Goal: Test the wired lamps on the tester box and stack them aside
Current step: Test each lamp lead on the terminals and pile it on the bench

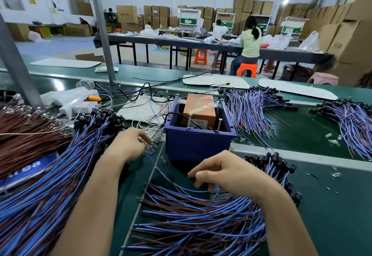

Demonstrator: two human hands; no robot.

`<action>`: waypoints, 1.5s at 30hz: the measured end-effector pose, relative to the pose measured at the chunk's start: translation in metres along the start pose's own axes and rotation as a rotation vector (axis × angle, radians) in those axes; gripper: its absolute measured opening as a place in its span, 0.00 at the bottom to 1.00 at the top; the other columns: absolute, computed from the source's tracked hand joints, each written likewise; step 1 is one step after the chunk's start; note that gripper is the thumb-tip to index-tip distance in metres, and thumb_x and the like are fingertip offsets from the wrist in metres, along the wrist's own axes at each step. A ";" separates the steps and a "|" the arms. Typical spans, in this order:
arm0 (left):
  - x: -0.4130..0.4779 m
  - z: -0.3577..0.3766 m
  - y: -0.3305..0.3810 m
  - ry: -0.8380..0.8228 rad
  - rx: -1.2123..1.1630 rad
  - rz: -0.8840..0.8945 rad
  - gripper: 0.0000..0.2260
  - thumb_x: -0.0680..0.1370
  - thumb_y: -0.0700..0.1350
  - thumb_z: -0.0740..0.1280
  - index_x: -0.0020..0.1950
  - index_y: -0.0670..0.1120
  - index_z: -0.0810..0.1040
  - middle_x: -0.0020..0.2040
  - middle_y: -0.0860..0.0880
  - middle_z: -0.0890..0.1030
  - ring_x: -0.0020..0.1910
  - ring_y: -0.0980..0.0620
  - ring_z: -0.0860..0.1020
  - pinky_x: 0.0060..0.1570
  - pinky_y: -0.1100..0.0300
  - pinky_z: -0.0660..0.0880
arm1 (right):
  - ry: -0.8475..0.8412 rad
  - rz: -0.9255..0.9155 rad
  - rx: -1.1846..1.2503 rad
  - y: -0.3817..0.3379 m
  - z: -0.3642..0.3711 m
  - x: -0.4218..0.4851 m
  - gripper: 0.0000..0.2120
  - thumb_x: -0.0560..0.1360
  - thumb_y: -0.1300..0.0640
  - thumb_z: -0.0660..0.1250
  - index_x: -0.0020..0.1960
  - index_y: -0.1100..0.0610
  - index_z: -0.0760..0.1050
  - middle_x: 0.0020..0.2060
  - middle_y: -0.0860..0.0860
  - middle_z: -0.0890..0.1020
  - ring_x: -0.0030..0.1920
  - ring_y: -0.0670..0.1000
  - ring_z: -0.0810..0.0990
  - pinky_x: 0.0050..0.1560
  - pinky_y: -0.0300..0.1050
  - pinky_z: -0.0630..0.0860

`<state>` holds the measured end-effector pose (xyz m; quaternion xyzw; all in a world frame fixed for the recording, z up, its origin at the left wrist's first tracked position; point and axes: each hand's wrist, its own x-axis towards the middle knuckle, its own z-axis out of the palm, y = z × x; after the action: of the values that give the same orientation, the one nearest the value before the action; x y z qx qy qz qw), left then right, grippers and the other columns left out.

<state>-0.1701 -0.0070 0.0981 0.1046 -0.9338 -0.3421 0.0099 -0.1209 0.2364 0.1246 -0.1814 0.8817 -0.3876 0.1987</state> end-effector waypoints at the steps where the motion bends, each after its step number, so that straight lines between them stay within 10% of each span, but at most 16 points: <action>1: 0.002 0.002 -0.006 -0.020 0.109 -0.021 0.12 0.76 0.34 0.63 0.50 0.47 0.82 0.49 0.47 0.81 0.50 0.47 0.79 0.47 0.62 0.73 | 0.004 -0.001 0.001 0.000 0.000 0.000 0.09 0.78 0.54 0.65 0.53 0.49 0.83 0.41 0.45 0.86 0.35 0.41 0.78 0.33 0.29 0.70; 10: 0.013 0.023 -0.014 -0.085 0.396 -0.096 0.21 0.75 0.32 0.60 0.64 0.48 0.77 0.65 0.42 0.74 0.62 0.44 0.74 0.60 0.58 0.70 | -0.013 0.001 0.047 0.003 -0.002 0.000 0.09 0.79 0.55 0.64 0.54 0.48 0.82 0.43 0.46 0.86 0.36 0.42 0.79 0.38 0.36 0.75; 19: 0.012 0.032 -0.014 0.040 0.365 -0.179 0.14 0.75 0.35 0.60 0.57 0.41 0.79 0.57 0.37 0.78 0.56 0.39 0.77 0.55 0.53 0.75 | -0.061 0.005 0.034 0.006 0.004 0.005 0.09 0.79 0.53 0.64 0.55 0.47 0.82 0.44 0.46 0.85 0.37 0.41 0.80 0.39 0.33 0.76; 25: -0.003 -0.002 0.014 0.131 -0.212 -0.070 0.11 0.76 0.36 0.63 0.47 0.43 0.85 0.44 0.43 0.84 0.40 0.46 0.77 0.41 0.59 0.73 | 0.065 -0.058 0.120 0.005 0.003 0.007 0.09 0.79 0.56 0.63 0.54 0.49 0.82 0.44 0.47 0.85 0.38 0.43 0.81 0.41 0.36 0.78; 32: -0.052 -0.036 0.055 -0.036 -0.629 0.254 0.14 0.73 0.58 0.67 0.44 0.50 0.86 0.45 0.55 0.85 0.47 0.59 0.83 0.54 0.63 0.68 | 0.088 -0.342 0.356 -0.012 0.013 0.008 0.14 0.79 0.60 0.64 0.56 0.43 0.79 0.69 0.38 0.68 0.49 0.51 0.83 0.46 0.44 0.79; 38: -0.067 -0.012 0.085 -0.282 -0.729 0.484 0.17 0.72 0.58 0.65 0.50 0.48 0.85 0.52 0.50 0.84 0.55 0.52 0.81 0.63 0.52 0.70 | 0.273 -0.451 0.532 -0.013 0.011 0.010 0.14 0.79 0.64 0.61 0.58 0.50 0.78 0.49 0.47 0.85 0.47 0.50 0.84 0.44 0.43 0.79; 45: -0.059 0.006 0.079 -0.255 -0.471 0.449 0.12 0.77 0.39 0.67 0.58 0.52 0.76 0.51 0.52 0.83 0.34 0.54 0.82 0.35 0.65 0.75 | 0.592 -0.477 0.940 -0.005 -0.007 0.006 0.13 0.78 0.69 0.59 0.55 0.59 0.79 0.50 0.54 0.84 0.51 0.53 0.83 0.56 0.46 0.79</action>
<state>-0.1274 0.0673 0.1475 -0.1521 -0.8226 -0.5479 -0.0077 -0.1287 0.2339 0.1314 -0.1515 0.5687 -0.8036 -0.0886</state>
